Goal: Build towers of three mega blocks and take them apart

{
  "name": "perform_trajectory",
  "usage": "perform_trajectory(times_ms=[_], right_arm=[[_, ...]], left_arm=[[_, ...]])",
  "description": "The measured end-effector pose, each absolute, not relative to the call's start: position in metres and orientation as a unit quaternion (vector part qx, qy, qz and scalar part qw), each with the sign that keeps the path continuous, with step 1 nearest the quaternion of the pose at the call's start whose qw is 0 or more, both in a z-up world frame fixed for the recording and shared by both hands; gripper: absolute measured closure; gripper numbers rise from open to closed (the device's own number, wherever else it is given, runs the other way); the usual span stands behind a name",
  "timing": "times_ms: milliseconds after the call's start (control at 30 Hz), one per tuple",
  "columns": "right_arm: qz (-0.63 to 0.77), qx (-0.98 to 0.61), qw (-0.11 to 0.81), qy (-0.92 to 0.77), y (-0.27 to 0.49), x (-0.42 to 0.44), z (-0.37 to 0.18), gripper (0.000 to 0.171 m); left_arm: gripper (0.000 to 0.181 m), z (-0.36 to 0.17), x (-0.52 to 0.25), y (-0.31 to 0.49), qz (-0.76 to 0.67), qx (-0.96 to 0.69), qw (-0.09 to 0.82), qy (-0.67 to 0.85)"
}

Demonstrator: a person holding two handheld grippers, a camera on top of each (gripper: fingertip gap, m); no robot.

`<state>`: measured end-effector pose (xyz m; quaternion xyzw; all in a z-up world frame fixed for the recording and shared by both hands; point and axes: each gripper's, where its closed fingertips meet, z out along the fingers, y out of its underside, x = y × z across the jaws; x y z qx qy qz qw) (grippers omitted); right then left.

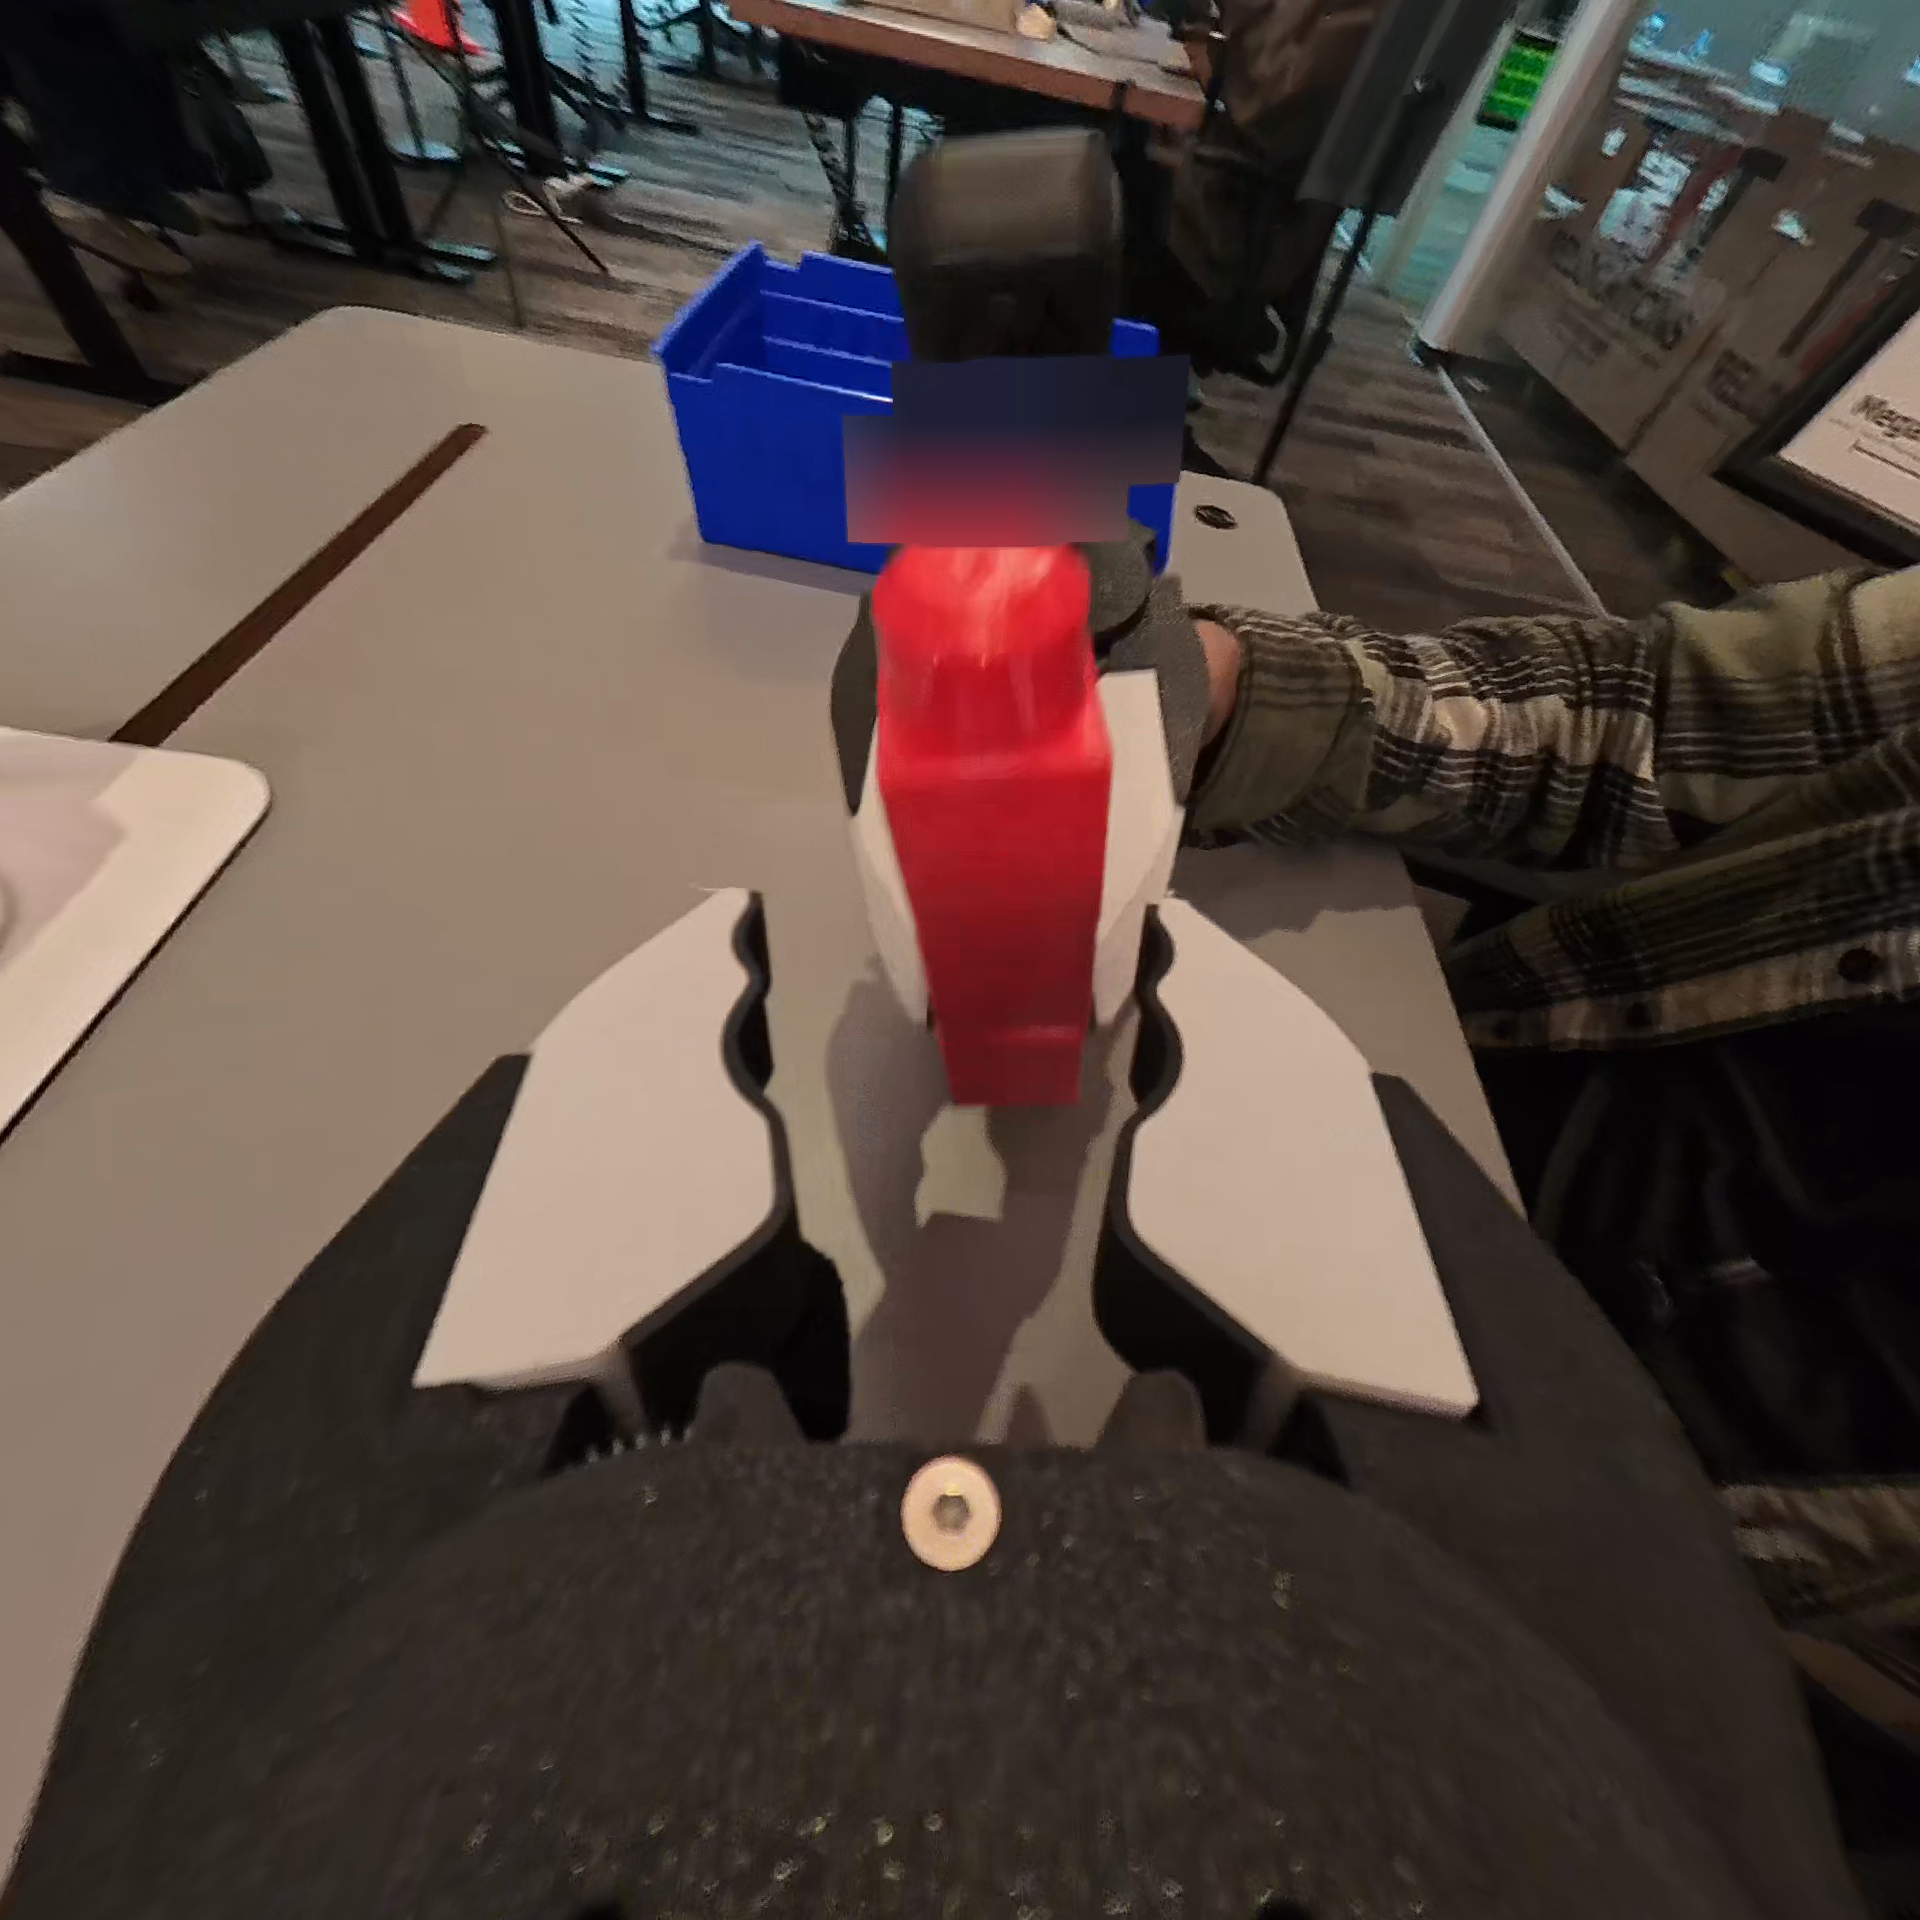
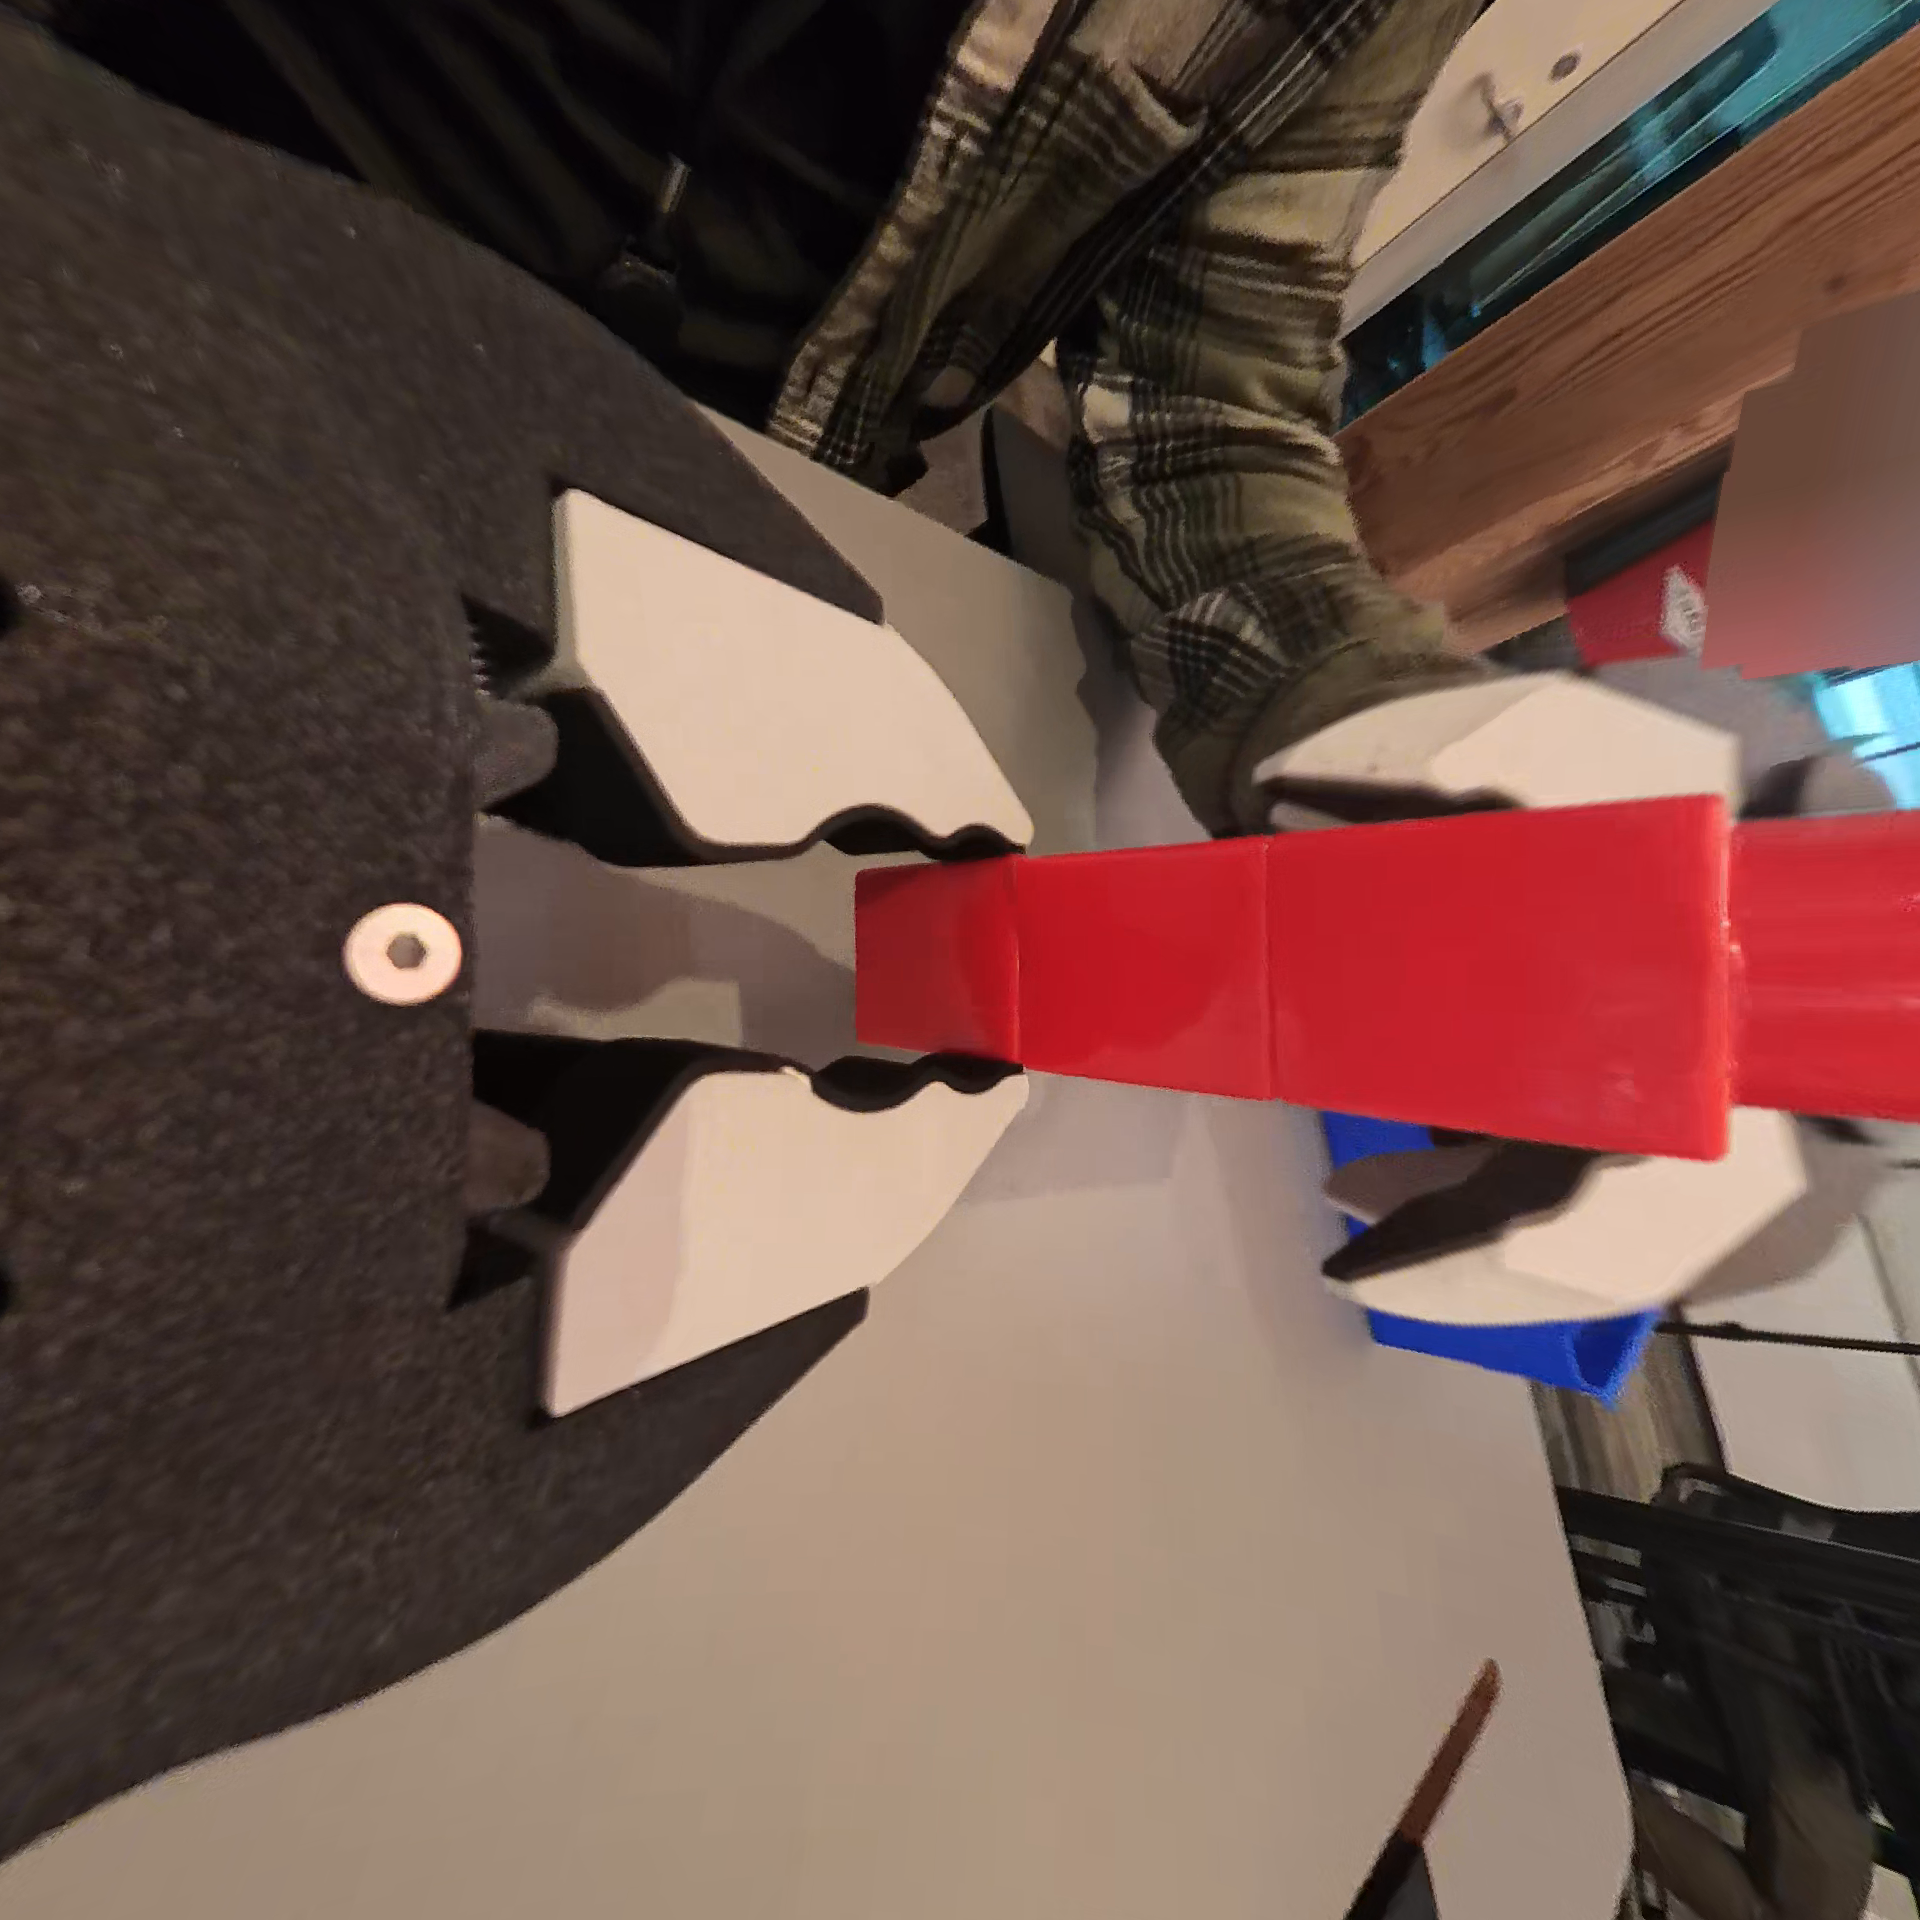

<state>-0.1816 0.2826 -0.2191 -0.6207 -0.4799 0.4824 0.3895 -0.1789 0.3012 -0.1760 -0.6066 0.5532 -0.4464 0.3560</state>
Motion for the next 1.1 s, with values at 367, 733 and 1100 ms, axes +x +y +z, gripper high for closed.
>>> perform_trajectory(times_ms=[367,733,1100], right_arm=[[0.516,-0.596,0.418,-0.451,0.284,-0.180,-0.205,0.136],[0.543,-0.583,0.424,-0.430,0.284,-0.179,-0.192,0.136],[0.540,-0.586,0.424,-0.430,0.285,-0.177,-0.184,0.118]], left_arm=[[0.122,-0.191,-0.176,0.293,-0.537,-0.579,0.372,0.487],[0.143,-0.208,-0.168,0.280,-0.521,-0.580,0.342,0.524],[0.148,-0.206,-0.169,0.276,-0.525,-0.576,0.345,0.523]])
